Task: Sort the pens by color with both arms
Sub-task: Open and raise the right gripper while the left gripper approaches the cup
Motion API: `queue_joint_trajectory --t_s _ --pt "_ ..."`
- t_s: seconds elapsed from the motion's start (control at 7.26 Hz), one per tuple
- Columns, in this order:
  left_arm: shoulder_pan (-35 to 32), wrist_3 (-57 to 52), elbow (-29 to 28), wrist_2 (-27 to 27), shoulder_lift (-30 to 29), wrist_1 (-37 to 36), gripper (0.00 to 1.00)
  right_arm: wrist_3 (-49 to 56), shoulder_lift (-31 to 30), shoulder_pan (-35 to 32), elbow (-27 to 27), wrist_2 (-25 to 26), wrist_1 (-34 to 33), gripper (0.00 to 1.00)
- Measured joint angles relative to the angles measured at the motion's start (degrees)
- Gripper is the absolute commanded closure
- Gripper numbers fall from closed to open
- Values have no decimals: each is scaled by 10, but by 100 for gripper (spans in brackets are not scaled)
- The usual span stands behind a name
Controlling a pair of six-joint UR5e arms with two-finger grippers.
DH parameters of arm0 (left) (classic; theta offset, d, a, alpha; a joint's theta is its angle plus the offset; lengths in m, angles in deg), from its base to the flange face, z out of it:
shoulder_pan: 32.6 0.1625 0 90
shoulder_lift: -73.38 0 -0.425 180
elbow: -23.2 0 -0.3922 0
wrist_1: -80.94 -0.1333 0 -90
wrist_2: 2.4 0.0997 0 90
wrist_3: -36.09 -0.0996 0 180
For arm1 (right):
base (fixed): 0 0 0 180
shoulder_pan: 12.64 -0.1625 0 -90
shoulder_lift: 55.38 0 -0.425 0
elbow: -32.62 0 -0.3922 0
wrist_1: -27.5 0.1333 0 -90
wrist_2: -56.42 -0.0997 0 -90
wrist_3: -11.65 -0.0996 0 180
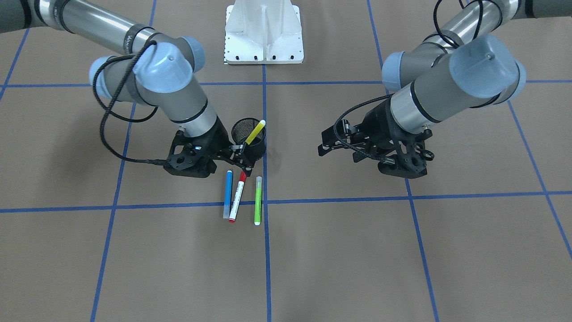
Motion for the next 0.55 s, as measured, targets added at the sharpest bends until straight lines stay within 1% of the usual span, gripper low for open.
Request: queue_joint_trajectory --t_s 0.14,0.28,0.41,0.55 --pt "16 -1 -2 1 -2 1 1 16 -19 -24 9 -24 -2 2" --pt "29 -1 -6 0 -3 2 1 37 -34 -45 14 -33 -8 2" --pt "40 3 -9 -2 -4 2 1 62 -42 -61 22 -36 -26 2" --pt "52 21 -12 -4 -5 3 1 98 -46 -76 35 -36 -64 2"
